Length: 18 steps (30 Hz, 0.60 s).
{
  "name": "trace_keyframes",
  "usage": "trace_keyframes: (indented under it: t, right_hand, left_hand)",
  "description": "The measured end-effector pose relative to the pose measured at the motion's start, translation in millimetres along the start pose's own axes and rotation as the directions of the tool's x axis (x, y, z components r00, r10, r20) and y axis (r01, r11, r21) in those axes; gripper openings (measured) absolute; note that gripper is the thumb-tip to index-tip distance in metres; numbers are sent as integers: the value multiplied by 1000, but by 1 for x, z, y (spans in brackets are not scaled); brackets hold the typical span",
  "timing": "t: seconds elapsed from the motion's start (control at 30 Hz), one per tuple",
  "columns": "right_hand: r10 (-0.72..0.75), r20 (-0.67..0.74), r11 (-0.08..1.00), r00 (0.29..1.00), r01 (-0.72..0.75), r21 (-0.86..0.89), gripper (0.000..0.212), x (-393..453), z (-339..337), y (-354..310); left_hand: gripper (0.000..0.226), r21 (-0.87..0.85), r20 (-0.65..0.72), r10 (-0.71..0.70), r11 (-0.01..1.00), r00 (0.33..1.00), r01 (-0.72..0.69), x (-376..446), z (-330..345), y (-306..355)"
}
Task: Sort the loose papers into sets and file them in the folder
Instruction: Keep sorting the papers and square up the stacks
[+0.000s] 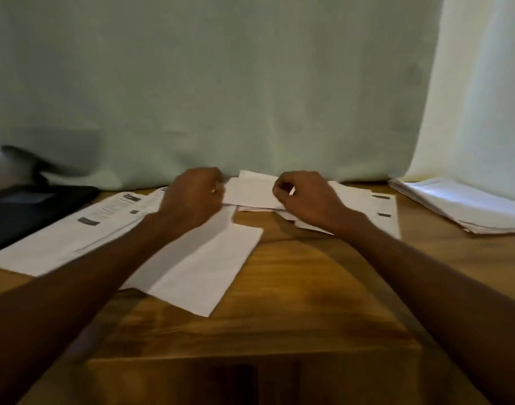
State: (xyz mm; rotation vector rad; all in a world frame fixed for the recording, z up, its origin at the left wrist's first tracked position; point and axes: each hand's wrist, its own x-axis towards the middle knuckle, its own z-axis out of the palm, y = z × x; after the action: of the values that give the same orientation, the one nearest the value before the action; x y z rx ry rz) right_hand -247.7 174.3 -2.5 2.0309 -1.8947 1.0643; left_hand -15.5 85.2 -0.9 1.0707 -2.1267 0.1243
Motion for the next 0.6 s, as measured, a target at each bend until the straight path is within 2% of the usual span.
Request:
trace_keyframes:
  t: [0.1,0.2,0.27,0.33,0.4,0.5,0.6]
  right_hand:
    - [-40,200,999,979,42,-6,26,29,44,-45]
    - [-44,218,999,975,39,27,39,39,87,-77]
    - [-17,278,999,961,24,-22,58,33,112,-92]
    - [7,390,986,921,58,-156,81,27,124,-99]
    - [39,410,981,911,42,-187,88,25,124,-99]
    - [126,396,990,910,-90,-107,78,27,117,-93]
    - [171,310,982,935,-186,21,49,30,115,-86]
  left_hand:
    - [20,-72,-136,-227,973,964,219,-14,-21,-75]
    - [21,-131,-187,-393,918,900,373,-29,-38,-135]
    - [18,-153,-240,-472,881,848,447,-31,-49,-164]
    - [16,-142,-277,-523,852,806,504,-30,-56,-174]
    - [20,-91,-240,-524,851,817,518,-29,-55,-172]
    - [25,-93,-183,-483,876,856,474,-30,-46,-163]
    - [24,-144,-175,-458,888,871,438,-28,-42,-154]
